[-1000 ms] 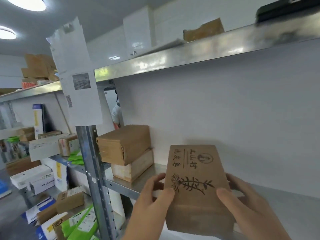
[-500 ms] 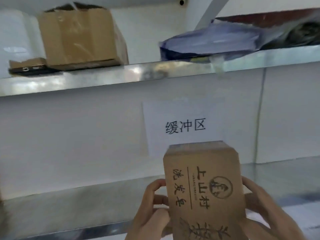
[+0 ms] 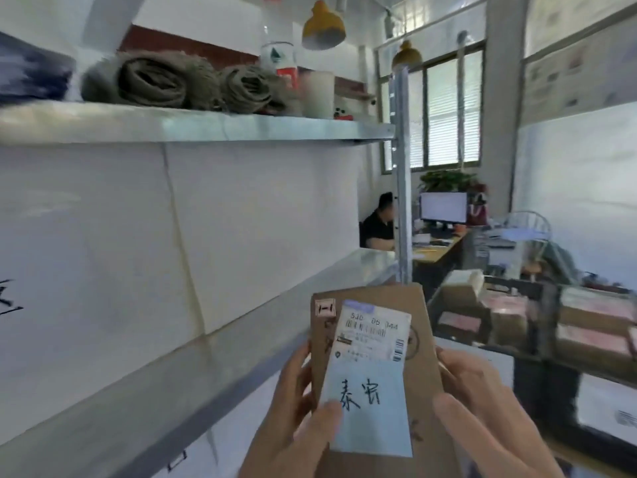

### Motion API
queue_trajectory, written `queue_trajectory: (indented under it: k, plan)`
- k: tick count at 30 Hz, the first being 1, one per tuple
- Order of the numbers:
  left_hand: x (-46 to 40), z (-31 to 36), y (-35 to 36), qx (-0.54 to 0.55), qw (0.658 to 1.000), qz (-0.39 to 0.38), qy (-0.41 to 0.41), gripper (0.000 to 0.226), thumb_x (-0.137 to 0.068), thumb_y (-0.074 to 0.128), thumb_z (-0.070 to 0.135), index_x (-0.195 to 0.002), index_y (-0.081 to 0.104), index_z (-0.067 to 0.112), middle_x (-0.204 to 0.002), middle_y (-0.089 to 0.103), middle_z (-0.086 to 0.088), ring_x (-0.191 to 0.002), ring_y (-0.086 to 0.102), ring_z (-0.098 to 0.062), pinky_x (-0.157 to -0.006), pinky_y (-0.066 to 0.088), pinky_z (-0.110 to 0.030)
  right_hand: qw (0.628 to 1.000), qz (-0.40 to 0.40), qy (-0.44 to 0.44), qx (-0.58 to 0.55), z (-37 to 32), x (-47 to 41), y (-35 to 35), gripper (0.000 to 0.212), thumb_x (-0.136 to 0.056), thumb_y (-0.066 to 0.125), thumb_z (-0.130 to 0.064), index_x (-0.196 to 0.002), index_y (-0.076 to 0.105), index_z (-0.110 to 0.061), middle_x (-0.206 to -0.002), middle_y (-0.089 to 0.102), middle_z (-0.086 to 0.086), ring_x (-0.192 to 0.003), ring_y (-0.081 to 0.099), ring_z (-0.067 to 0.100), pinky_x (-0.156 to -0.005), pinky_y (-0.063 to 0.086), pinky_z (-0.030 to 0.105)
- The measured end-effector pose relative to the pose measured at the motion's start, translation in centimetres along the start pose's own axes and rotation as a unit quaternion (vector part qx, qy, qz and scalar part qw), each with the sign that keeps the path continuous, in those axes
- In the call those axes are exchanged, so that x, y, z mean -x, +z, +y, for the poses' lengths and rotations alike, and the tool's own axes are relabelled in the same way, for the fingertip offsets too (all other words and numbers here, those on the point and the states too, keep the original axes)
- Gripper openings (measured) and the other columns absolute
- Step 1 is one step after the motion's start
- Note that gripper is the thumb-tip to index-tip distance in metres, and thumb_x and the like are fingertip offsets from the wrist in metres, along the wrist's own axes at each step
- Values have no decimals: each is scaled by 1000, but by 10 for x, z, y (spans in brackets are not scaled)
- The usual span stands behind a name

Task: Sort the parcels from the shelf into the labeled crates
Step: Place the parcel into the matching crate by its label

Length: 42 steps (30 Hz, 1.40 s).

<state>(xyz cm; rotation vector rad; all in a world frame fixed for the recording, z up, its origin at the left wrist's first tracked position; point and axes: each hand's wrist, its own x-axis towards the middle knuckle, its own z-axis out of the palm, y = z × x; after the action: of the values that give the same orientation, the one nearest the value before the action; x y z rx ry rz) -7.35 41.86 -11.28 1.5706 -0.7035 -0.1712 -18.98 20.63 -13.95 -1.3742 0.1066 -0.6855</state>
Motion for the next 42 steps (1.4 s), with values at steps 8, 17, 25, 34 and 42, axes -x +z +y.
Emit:
queue_trajectory:
  k: [8,17,25,34,42]
  plan:
    - [-87,-38,83,14,991,-132,5,77,-98,76,24,-146,36,69,-133,60,45,-139,54,0,-104,59,-36,983,78,3,166,1,-30,-55,82,-100,60,-3,-144,36,-68,-138,60,-31,-123,63,-1,-89,61,32]
    - [-171,-78,130,15,975,-223,-12,75,-96,74,34,-147,34,73,-134,62,38,-131,59,-1,-86,65,-27,968,165,29,185,27,-66,-87,81,-104,50,3,-152,26,-58,-125,70,-27,-113,70,1,-82,63,29]
    - [-230,-86,232,13,953,-301,-41,76,-105,58,7,-137,48,76,-131,66,35,-124,67,-5,-85,67,-41,935,255,74,236,38,-99,-180,80,-106,48,-5,-153,21,-65,-129,69,-25,-117,68,5,-91,60,40]
    - [-306,-79,380,-41,939,-340,-3,80,-98,62,5,-138,49,74,-147,56,33,-131,61,-1,-95,63,-34,864,297,123,388,29,-177,-307,99,-76,51,-80,-148,-15,-69,-143,22,-35,-125,49,5,-89,61,40]
    - [-349,-78,502,-61,923,-380,22,88,-100,59,-4,-139,44,74,-137,40,51,-123,51,17,-76,59,-13,807,354,205,426,17,-232,-416,121,-39,48,-107,-145,5,-68,-137,23,-20,-132,38,19,-103,49,54]
